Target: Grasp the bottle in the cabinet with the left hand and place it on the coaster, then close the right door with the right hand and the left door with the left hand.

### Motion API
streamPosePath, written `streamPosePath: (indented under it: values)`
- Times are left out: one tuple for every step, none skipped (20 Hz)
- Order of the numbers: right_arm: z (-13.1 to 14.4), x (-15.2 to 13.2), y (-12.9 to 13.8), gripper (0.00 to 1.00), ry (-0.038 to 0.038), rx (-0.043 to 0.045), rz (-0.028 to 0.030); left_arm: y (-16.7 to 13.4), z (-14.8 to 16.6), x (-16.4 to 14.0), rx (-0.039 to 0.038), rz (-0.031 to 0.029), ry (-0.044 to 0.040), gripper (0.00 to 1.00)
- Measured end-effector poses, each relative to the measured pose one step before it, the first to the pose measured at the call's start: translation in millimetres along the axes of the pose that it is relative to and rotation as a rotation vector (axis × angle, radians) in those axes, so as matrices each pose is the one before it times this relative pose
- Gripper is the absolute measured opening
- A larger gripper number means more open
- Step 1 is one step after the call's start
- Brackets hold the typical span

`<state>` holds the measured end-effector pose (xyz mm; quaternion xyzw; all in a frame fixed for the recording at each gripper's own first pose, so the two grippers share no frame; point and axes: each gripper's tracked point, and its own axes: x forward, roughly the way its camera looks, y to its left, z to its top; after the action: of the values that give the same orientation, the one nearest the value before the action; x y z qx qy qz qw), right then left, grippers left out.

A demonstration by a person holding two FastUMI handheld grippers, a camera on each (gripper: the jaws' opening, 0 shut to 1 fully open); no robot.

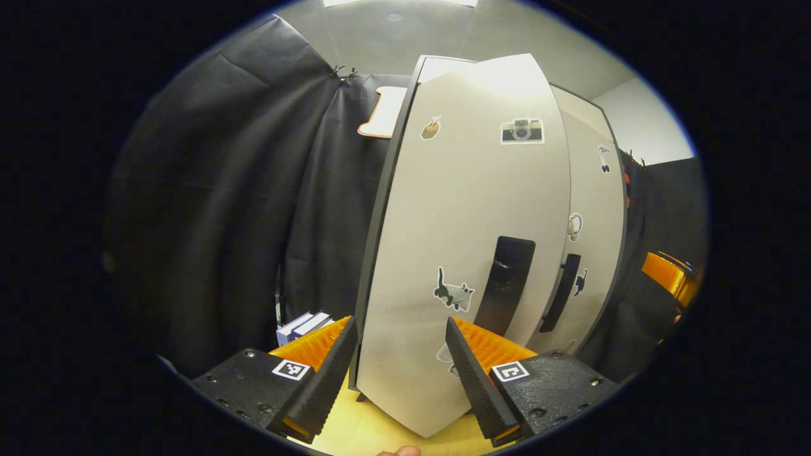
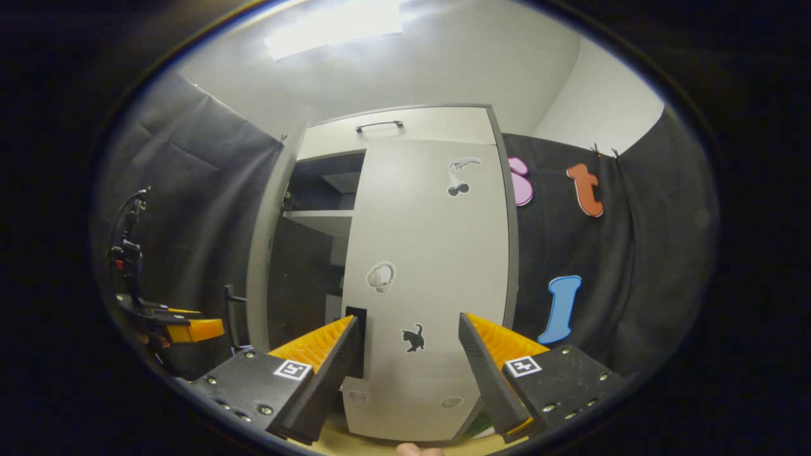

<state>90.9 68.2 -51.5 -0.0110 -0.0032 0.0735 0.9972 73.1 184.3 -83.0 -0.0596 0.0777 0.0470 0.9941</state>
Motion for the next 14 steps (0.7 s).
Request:
streamPosePath:
  values:
    - [0.32, -1.14, -0.38, 0.95, -0.00014, 0.00053, 0.00092, -2.36, -0.13, -0.11, -0.00127, -0.00262, -0.00055, 0.89]
    - [-0.96, 0.15, 0.19, 0.93, 0.00172, 0.00078, 0.00176, -2.06, 1.08, -0.35, -0.00111, -0.00257, -0.00006, 0.89]
    - [-0.54, -0.61, 0.51, 0.93, 0.00194, 0.00225, 0.00252, -1.97, 0.17, -0.11, 0.00029, -0.00168, -0.00046, 0.89]
    - [-0.13, -0.63, 0.61, 0.93, 0.00172, 0.00359, 0.00318, -1.45, 1.16, 0.18, 0.00157, -0.00106, -0.00086, 0.89]
    - [-0.69, -0.75, 0.62, 0.95, 0.00164, 0.00382, 0.00327, -1.4, 0.22, -0.27, 0.00256, -0.00109, -0.00014, 0.89]
    - [-0.3, -1.18, 0.2, 0.95, 0.00206, 0.00281, 0.00272, -2.29, 0.2, -1.17, 0.0028, -0.00173, 0.0004, 0.89]
    - [-0.33, -1.27, 0.14, 0.95, 0.00202, 0.00115, 0.00275, -2.14, -0.26, -0.57, 0.00273, -0.00216, 0.00001, 0.89]
    - [-0.83, -0.85, 0.07, 0.95, 0.00206, -0.00036, 0.00163, -2.26, 0.69, -0.25, 0.00306, -0.00245, 0.00025, 0.89]
    - [-0.25, -1.63, -1.02, 0.95, 0.00321, -0.00127, -0.00025, -2.35, 0.76, -0.59, 0.0028, -0.00088, 0.00146, 0.89]
    - [-0.05, -1.97, -1.23, 0.95, 0.00303, -0.00153, -0.00116, -2.45, 0.82, -1.17, 0.00176, -0.00114, 0.00165, 0.89]
    - [1.18, -1.27, -1.44, 0.95, -0.00035, -0.00341, -0.00269, -4.5, 0.56, -1.31, -0.00047, -0.00323, 0.00108, 0.89]
    - [2.43, -2.09, -2.27, 0.95, -0.00252, -0.00434, -0.00436, -4.95, 2.2, -2.15, -0.00193, -0.0046, -0.00116, 0.89]
    - [3.05, -2.36, -2.3, 0.95, -0.00376, -0.00377, -0.00461, -5.4, 3.49, -1.78, -0.00023, -0.00594, -0.00263, 0.89]
    - [3.31, -2.19, -1.72, 0.95, -0.00476, -0.00177, -0.00356, -6.42, 5.11, -1.95, 0.00254, -0.00479, -0.00441, 0.89]
